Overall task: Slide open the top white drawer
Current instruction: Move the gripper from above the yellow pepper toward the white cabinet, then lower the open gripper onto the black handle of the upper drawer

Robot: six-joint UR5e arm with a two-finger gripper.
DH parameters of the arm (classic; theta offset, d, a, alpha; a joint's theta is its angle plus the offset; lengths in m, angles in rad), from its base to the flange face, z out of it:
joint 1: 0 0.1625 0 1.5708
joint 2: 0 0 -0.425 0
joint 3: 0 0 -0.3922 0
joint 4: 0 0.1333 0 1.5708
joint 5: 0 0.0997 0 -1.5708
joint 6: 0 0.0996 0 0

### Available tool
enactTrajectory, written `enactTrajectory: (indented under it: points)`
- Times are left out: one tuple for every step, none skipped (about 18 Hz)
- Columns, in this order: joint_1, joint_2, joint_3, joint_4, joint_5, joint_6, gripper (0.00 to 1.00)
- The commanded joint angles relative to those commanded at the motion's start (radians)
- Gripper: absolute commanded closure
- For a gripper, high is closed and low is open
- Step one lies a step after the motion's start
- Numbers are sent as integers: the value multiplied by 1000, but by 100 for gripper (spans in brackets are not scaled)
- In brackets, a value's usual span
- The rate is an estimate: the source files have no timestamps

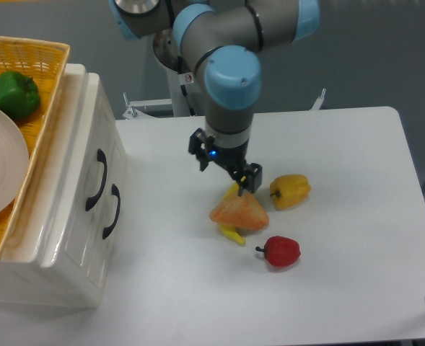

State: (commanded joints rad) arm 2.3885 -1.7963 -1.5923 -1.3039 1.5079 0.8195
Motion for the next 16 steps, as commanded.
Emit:
enactTrajectory:
  points:
    - [0,0,0,0,-11,-17,0]
    - [0,0,0,-2,-21,-28,0]
    - [0,0,0,-3,-23,-46,0]
    - [-2,0,-2,-6,-25,-77,0]
    - [-9,0,-2,-6,-28,-123,0]
    - [-20,0,0,-6,-40,-166,0]
    - [-23,0,0,-6,-54,-195,0]
    - [-23,0,0,-6,-67,-213,0]
    - [-29,2,-2,-8,-78,-235,0]
    - [-31,2,-2,-8,-92,-259,0]
    - [-31,2,-2,-8,-115,-281,0]
    - [-32,2,-2,-11,-136,-290,0]
    - [-35,6,-9,-11,-144,-299,0]
    - [-46,8,-12,-11,-144,-313,0]
    - [-58,8,-12,-11,-144,-333,0]
    - [-61,8,-12,-11,-146,-348,0]
